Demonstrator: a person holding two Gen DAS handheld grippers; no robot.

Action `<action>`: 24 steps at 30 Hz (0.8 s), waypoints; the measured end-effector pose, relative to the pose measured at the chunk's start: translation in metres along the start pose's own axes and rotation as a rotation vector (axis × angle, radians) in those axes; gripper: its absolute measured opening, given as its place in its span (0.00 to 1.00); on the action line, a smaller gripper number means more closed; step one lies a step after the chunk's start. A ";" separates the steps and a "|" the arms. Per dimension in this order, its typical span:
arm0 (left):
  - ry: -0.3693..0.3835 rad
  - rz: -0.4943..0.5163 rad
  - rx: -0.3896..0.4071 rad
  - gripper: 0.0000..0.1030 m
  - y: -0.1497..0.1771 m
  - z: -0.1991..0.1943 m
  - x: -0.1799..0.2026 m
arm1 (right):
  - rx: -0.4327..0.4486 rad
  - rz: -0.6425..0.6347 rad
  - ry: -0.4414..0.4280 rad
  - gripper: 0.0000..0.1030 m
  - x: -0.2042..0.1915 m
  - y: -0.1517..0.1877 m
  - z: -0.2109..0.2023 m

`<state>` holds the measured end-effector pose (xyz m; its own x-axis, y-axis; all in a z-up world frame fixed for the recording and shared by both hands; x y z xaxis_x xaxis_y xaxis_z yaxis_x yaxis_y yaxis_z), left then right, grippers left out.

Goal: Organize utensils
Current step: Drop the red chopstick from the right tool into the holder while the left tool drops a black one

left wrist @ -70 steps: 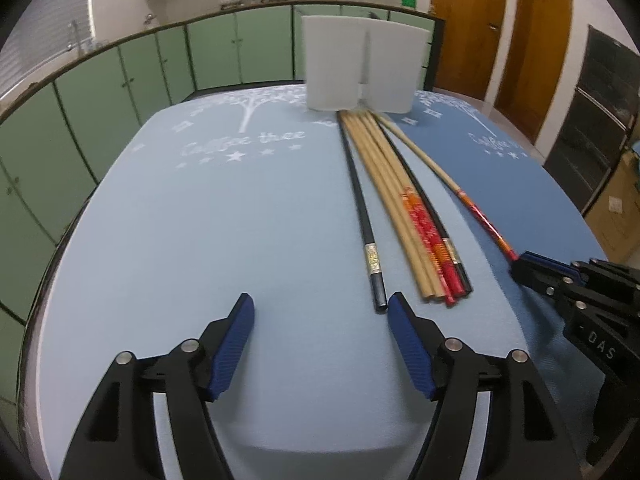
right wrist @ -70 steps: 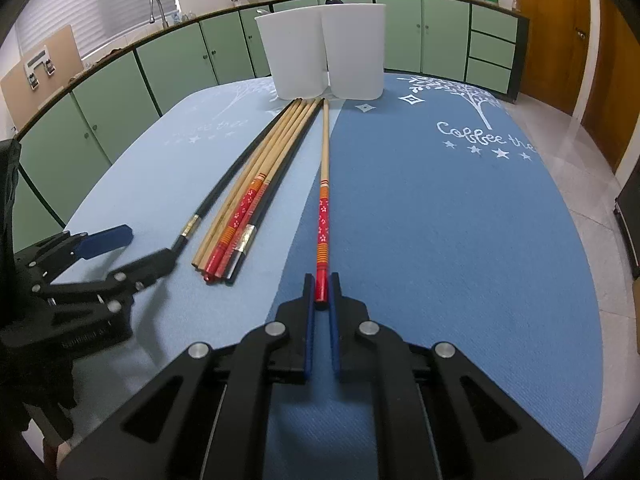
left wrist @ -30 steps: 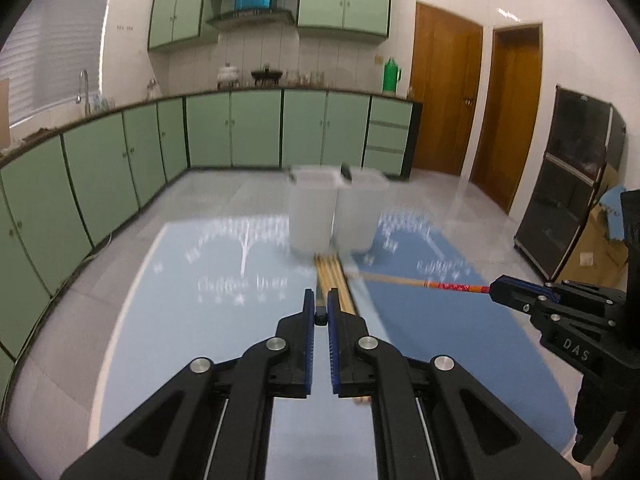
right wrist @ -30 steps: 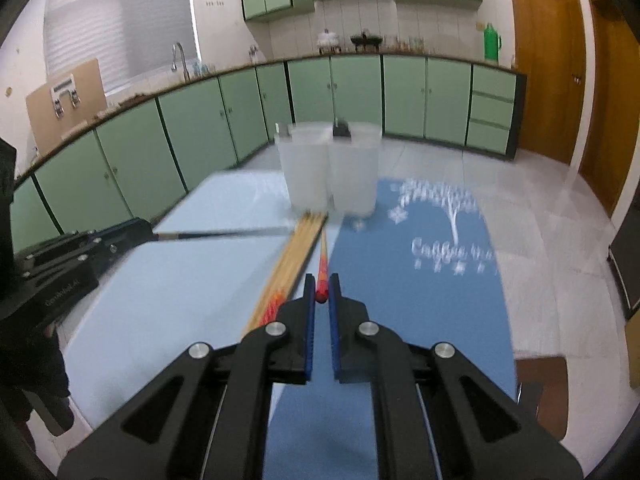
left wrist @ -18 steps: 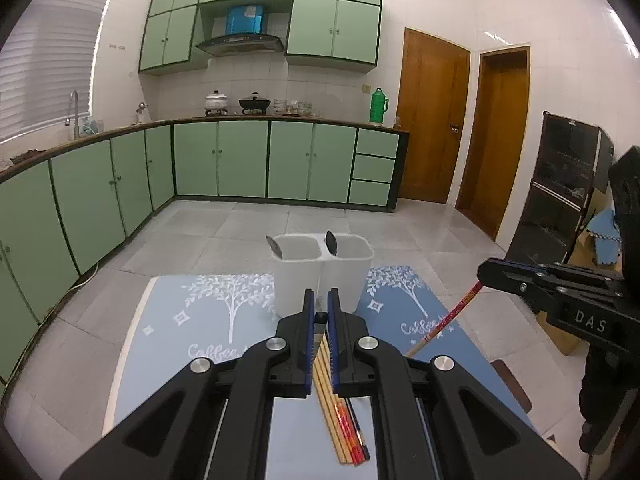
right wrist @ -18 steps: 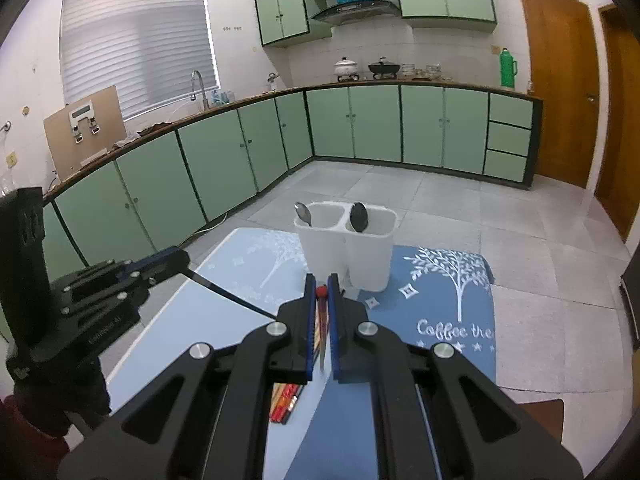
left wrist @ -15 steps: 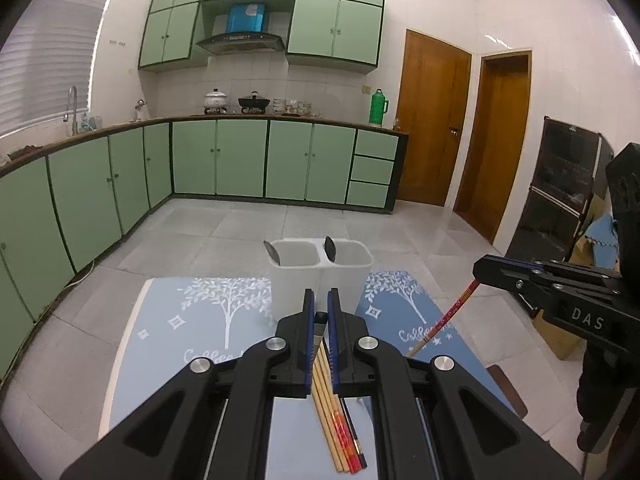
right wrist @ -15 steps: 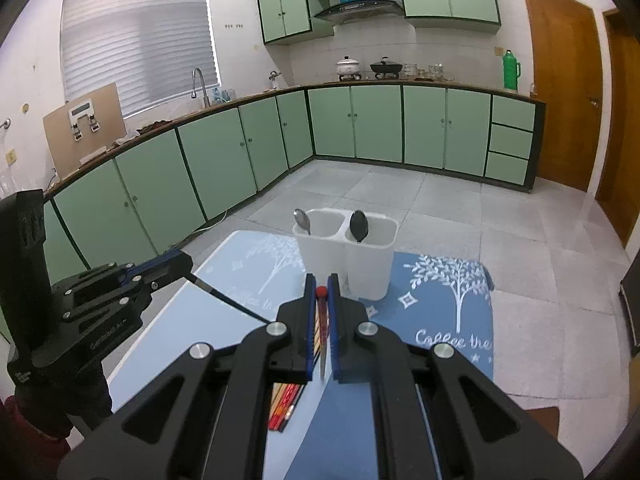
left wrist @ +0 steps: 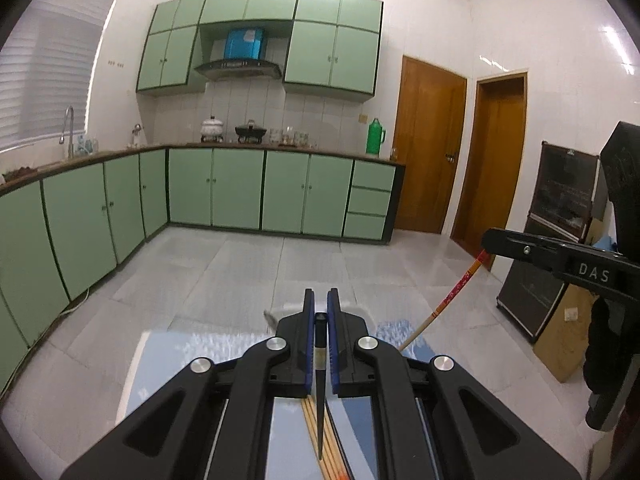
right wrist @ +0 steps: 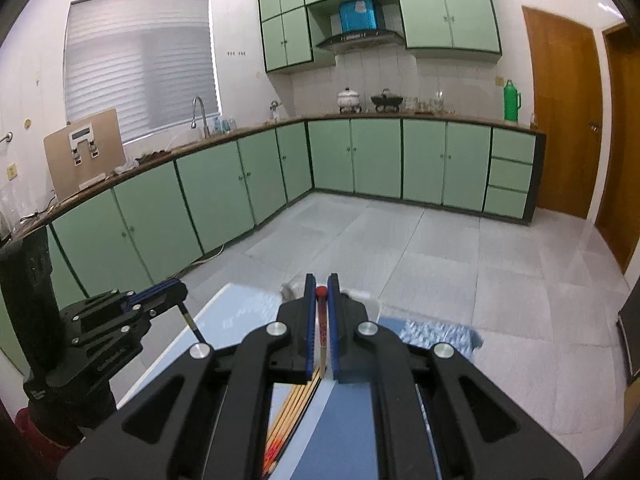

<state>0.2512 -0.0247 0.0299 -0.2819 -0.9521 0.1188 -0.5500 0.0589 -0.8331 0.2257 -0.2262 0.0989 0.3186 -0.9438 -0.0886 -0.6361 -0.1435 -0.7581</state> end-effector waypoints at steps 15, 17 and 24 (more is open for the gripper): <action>-0.026 0.051 0.215 0.06 -0.107 0.032 0.016 | 0.041 0.005 0.049 0.05 0.038 -0.069 0.036; -0.034 0.056 0.209 0.06 -0.109 0.048 0.017 | 0.026 0.005 0.056 0.05 0.041 -0.069 0.048; -0.062 0.050 0.116 0.06 -0.090 0.107 0.004 | -0.042 0.009 0.061 0.05 0.044 -0.056 0.098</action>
Point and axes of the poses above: each gripper's, at about its wrist camera, not at the fingertips, and z roughly the way its jaws point, x to its right, y to its underside, the point moved 2 cm from there along z, roughly the way its jaws point, and after that the axes turned 12 degrees about -x, right-handed, at the moved point
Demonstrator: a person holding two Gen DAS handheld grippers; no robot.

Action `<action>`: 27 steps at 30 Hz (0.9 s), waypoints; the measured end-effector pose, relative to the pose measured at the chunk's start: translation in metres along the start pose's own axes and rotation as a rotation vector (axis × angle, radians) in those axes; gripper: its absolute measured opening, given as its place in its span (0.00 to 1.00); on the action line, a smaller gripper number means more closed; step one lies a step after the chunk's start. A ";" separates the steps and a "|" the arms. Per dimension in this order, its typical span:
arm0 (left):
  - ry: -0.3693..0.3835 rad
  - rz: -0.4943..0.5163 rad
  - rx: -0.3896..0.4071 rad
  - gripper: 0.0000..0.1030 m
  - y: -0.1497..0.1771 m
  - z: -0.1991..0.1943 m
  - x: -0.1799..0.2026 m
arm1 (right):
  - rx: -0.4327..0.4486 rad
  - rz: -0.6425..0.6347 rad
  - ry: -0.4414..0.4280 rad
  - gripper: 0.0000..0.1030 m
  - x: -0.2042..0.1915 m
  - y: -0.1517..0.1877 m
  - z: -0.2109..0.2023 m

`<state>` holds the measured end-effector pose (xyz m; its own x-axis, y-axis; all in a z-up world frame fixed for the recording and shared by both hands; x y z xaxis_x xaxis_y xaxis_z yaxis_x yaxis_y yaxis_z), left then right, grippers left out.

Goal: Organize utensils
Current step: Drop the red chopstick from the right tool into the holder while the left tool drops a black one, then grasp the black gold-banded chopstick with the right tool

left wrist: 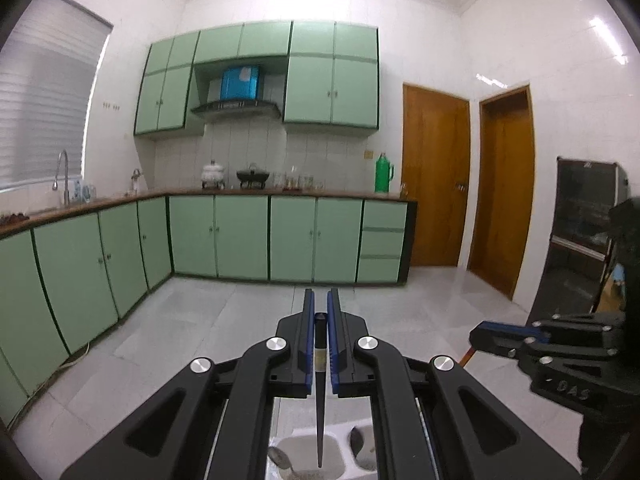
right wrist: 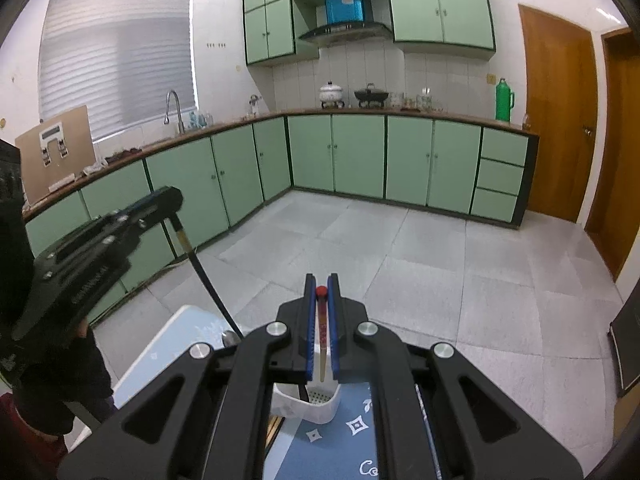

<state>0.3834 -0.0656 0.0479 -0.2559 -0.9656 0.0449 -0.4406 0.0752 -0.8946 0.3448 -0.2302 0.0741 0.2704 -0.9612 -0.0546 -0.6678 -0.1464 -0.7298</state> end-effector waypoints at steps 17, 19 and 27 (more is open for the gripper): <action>-0.001 -0.027 -0.102 0.40 0.038 -0.028 -0.021 | 0.035 0.023 0.064 0.58 -0.002 0.030 -0.019; -0.003 -0.035 -0.104 0.46 0.046 -0.041 -0.023 | 0.056 0.034 0.083 0.64 -0.001 0.041 -0.032; -0.014 -0.086 -0.196 0.55 0.121 -0.080 -0.027 | 0.049 0.074 0.082 0.86 -0.015 0.112 -0.056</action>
Point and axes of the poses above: each gripper's, at about its wrist camera, not at the fingertips, and z roughly the way its jaws point, x to its right, y to its underside, the point moved 2 cm from there along z, roughly the way its jaws point, and after that the axes turned 12 degrees about -x, right-handed, at the moved point
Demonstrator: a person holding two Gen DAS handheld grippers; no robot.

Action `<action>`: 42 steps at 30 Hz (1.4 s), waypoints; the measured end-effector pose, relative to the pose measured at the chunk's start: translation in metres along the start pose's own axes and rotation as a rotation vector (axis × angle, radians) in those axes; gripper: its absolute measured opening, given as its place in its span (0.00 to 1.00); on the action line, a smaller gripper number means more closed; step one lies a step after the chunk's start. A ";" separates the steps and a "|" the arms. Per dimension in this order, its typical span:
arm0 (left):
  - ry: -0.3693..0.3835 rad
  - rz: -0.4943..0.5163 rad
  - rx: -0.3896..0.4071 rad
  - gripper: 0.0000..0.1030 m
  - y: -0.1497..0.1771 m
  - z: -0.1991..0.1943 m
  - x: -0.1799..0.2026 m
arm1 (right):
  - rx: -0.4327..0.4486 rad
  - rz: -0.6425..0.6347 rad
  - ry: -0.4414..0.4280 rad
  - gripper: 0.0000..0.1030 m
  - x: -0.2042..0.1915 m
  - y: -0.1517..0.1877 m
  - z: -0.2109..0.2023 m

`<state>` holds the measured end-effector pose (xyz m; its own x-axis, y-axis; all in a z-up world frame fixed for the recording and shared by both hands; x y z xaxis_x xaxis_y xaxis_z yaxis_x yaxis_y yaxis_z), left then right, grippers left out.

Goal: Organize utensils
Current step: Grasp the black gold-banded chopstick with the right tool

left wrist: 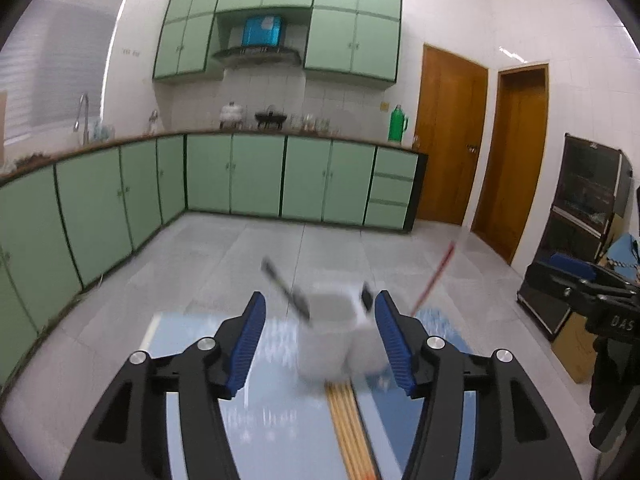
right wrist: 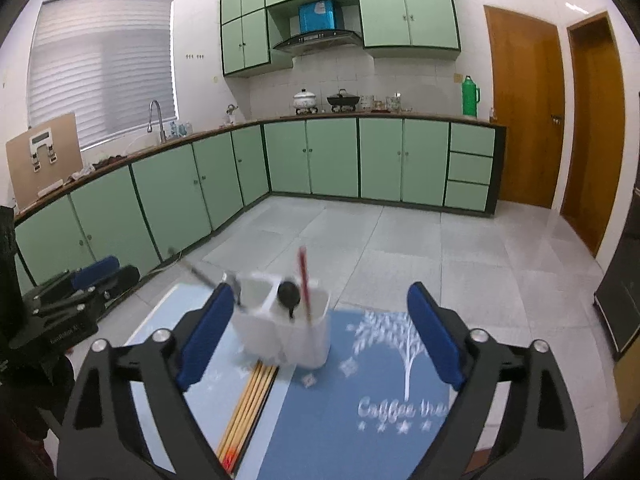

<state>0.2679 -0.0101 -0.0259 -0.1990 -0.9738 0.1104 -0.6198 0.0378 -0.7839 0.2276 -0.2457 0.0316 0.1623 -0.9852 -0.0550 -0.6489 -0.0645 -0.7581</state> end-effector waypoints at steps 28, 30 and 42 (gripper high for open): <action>-0.092 -0.013 -0.370 0.61 0.196 0.044 -0.024 | -0.327 0.031 -0.006 0.85 -0.073 0.208 0.060; -0.088 -0.021 -0.377 0.62 0.198 0.045 -0.026 | -0.351 0.020 -0.002 0.82 -0.079 0.214 0.065; -0.086 -0.020 -0.395 0.65 0.199 0.049 -0.026 | -0.425 -0.015 0.028 0.76 -0.091 0.221 0.085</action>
Point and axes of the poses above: each gripper's, at about its wrist camera, not at the fingertips, and z roughly the way its jaws point, x to its right, y to its underside, the point moved 2 cm from there along z, roughly the way its jaws point, and after that the axes turned 12 degrees about -x, right-handed, at the moved point
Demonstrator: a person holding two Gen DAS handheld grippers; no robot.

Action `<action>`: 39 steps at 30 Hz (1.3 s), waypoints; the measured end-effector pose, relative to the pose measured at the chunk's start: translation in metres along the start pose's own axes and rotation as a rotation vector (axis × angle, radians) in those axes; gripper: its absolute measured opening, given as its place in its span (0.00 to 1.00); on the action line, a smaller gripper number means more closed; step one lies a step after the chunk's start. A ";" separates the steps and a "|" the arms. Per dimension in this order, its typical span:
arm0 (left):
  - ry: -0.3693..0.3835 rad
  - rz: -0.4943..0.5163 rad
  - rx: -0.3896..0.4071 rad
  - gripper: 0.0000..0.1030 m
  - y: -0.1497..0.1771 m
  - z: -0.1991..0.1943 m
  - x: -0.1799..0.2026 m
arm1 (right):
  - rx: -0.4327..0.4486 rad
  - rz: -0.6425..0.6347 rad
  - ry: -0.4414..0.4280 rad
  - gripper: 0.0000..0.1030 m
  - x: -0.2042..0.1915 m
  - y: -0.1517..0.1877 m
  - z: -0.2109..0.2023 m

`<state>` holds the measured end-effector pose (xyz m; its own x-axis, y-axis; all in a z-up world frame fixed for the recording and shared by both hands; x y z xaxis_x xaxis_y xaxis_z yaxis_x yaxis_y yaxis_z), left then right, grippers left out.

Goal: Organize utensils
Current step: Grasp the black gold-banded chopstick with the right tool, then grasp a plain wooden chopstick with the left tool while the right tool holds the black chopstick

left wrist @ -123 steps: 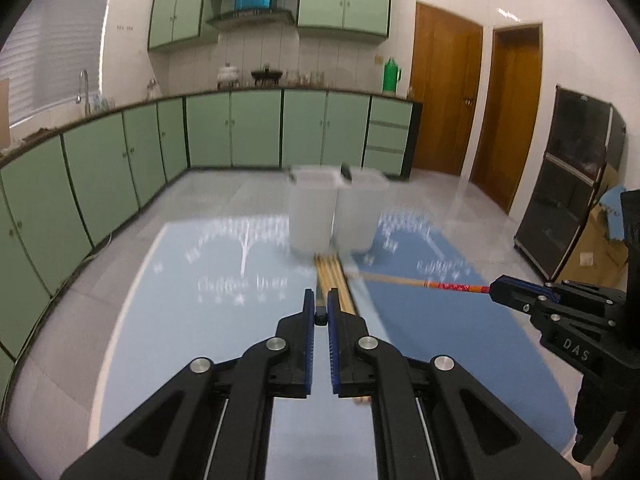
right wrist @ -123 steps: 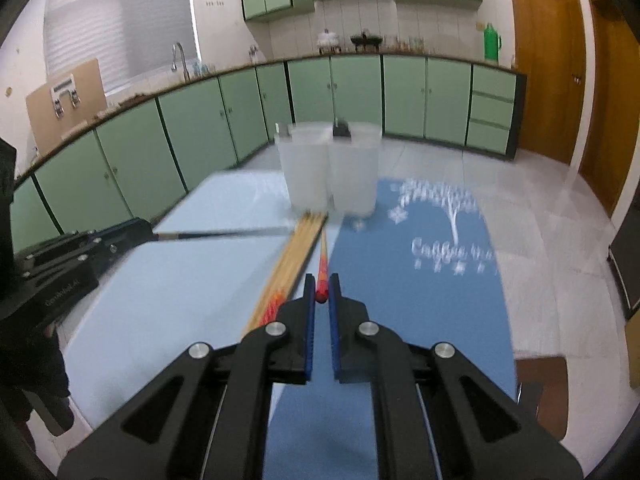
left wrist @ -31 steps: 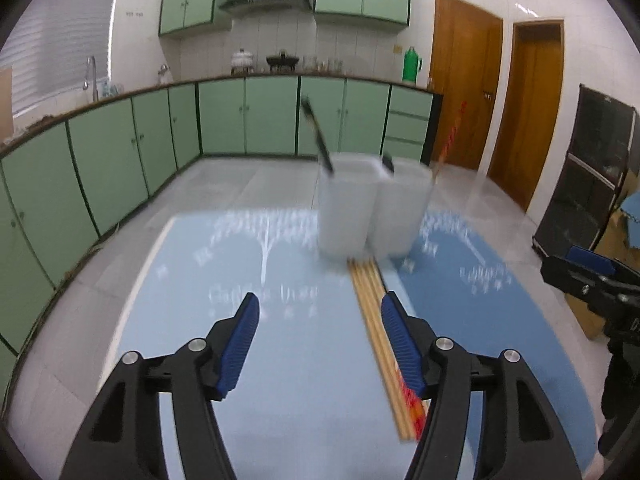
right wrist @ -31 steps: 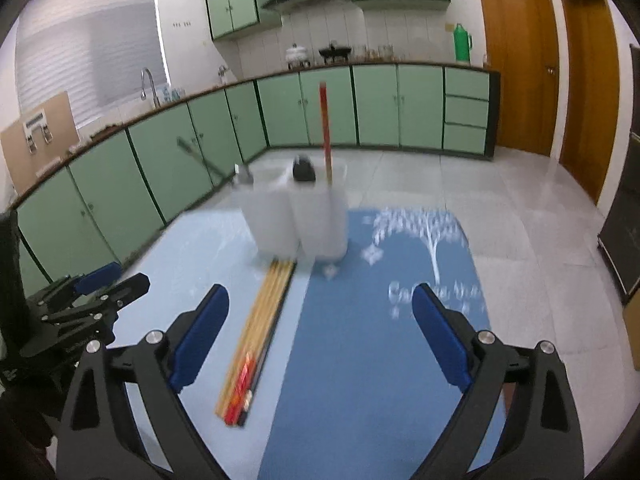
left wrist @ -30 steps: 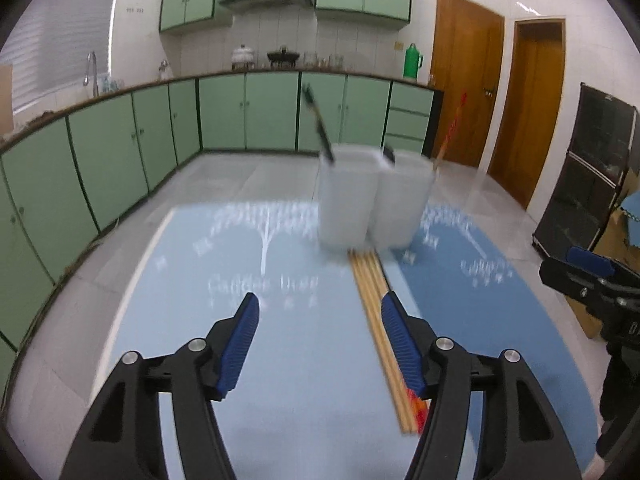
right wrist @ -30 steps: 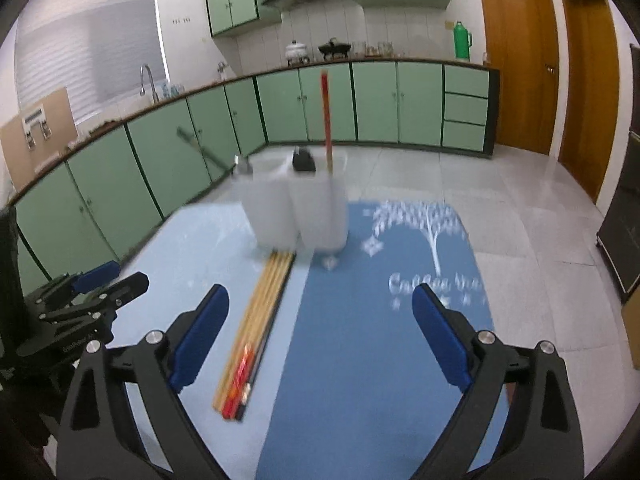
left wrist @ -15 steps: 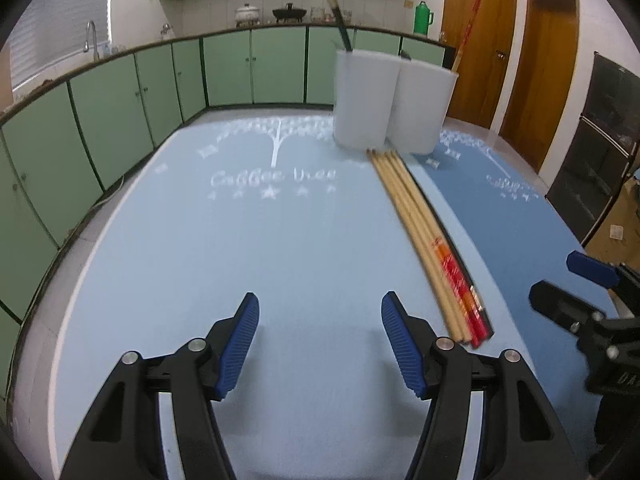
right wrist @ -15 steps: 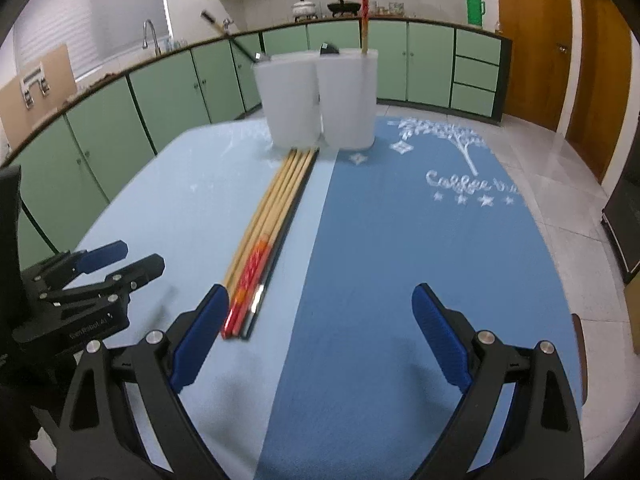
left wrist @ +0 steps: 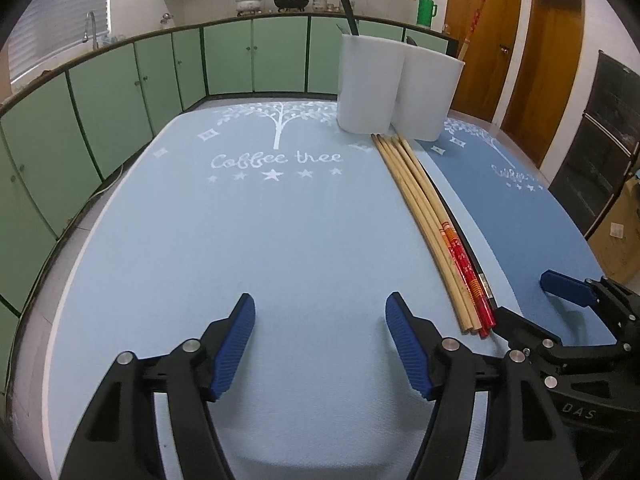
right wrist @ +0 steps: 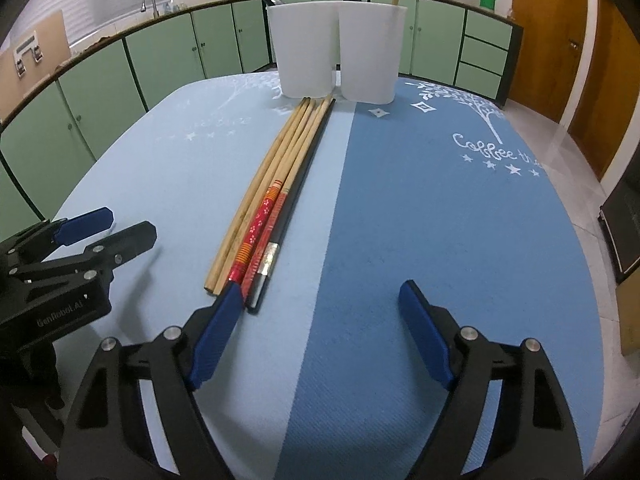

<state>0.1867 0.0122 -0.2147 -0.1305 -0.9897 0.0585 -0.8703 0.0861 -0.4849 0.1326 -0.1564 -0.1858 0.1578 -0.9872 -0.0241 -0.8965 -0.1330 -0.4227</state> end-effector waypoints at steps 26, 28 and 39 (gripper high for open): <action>-0.009 0.014 -0.017 0.68 0.001 0.001 0.003 | 0.000 -0.007 -0.083 0.06 0.001 0.004 -0.003; -0.006 0.019 -0.019 0.68 0.001 0.002 0.005 | 0.001 -0.011 -0.085 0.06 0.002 0.004 -0.003; 0.064 0.058 -0.025 0.68 0.004 -0.001 0.033 | 0.015 0.050 -0.042 0.06 0.036 0.016 -0.012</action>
<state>0.1781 -0.0197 -0.2140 -0.2104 -0.9737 0.0868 -0.8719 0.1468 -0.4671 0.1194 -0.1949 -0.1827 0.1309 -0.9879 -0.0837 -0.8973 -0.0821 -0.4338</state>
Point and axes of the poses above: each gripper's, at about its wrist camera, not at the fingertips, and z roughly the way its jaws point, x to its right, y to its underside, the point moved 2 cm from there along z, roughly the way its jaws point, and after that the axes turned 12 degrees about -x, right-handed, at the moved point
